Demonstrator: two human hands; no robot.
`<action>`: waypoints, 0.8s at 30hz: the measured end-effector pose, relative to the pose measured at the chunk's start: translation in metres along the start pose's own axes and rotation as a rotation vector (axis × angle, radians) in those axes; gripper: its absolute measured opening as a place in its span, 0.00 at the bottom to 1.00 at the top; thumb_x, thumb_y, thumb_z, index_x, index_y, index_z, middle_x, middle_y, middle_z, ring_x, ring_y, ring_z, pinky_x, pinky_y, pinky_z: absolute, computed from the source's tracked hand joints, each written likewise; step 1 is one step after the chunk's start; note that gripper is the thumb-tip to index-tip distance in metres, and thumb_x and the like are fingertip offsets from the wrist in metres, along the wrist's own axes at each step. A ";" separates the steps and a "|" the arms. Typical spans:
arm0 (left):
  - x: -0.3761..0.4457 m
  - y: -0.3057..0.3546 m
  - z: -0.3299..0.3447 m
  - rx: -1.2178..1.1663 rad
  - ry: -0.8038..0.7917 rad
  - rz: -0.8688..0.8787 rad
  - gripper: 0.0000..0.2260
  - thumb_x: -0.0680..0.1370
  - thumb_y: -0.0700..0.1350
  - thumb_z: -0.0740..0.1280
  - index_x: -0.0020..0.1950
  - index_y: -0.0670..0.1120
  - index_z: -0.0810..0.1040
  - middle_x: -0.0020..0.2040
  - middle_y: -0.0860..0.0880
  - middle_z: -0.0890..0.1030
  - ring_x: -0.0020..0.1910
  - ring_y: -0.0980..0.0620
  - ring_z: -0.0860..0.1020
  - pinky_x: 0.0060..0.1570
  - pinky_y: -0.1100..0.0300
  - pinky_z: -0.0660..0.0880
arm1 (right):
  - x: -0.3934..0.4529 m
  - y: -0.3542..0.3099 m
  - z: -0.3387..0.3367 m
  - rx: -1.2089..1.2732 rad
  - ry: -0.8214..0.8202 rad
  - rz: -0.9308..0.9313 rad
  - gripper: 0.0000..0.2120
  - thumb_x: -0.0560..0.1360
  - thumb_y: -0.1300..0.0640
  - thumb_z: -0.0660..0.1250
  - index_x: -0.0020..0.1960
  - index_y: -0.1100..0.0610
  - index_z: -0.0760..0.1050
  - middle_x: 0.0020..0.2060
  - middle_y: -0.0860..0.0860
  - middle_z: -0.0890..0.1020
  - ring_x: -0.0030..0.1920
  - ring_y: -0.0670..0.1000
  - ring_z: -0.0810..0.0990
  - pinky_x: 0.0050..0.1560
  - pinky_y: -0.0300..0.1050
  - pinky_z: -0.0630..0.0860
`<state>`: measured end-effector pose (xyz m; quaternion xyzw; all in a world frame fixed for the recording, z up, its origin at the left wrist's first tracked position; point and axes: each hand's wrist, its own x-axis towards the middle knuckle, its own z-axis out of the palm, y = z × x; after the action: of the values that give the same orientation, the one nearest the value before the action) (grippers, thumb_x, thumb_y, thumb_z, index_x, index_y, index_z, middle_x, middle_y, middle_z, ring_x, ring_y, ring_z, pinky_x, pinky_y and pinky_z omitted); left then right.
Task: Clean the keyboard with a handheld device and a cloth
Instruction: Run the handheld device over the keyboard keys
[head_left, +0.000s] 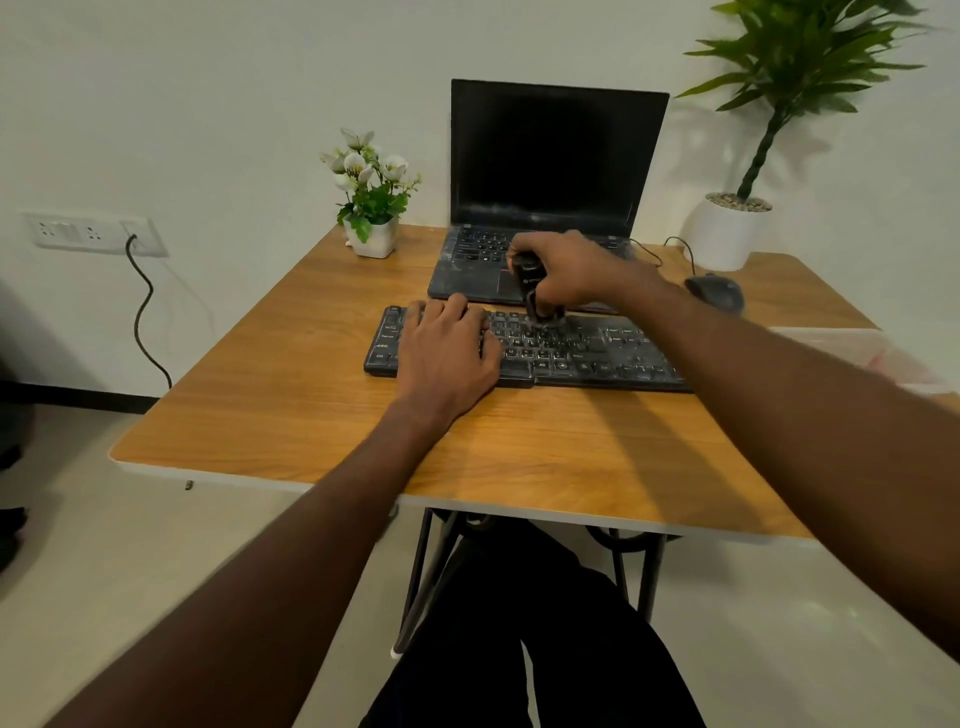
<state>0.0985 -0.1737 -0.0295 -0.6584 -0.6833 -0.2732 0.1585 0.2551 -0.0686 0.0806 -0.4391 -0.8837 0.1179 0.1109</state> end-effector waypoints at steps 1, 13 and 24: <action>0.000 0.000 0.000 0.003 -0.002 -0.004 0.16 0.83 0.54 0.60 0.57 0.46 0.83 0.55 0.46 0.81 0.58 0.43 0.77 0.70 0.43 0.68 | 0.002 -0.006 -0.005 -0.098 -0.004 -0.011 0.26 0.74 0.63 0.73 0.68 0.49 0.71 0.55 0.52 0.74 0.58 0.55 0.75 0.49 0.48 0.74; 0.001 0.000 -0.001 -0.002 0.010 0.011 0.16 0.83 0.53 0.59 0.54 0.46 0.83 0.53 0.46 0.81 0.55 0.44 0.77 0.70 0.44 0.68 | -0.020 0.014 0.009 0.163 0.172 -0.045 0.30 0.71 0.64 0.76 0.67 0.45 0.69 0.62 0.53 0.75 0.61 0.55 0.75 0.50 0.50 0.81; 0.000 -0.002 0.000 -0.029 0.015 -0.006 0.15 0.83 0.52 0.60 0.54 0.45 0.83 0.52 0.46 0.80 0.54 0.44 0.77 0.70 0.44 0.69 | -0.045 0.042 0.007 0.105 0.237 0.017 0.31 0.72 0.64 0.76 0.69 0.46 0.68 0.62 0.57 0.76 0.58 0.56 0.77 0.43 0.45 0.79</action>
<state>0.0962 -0.1739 -0.0297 -0.6563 -0.6802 -0.2884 0.1532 0.3106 -0.0810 0.0572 -0.4510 -0.8533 0.1122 0.2362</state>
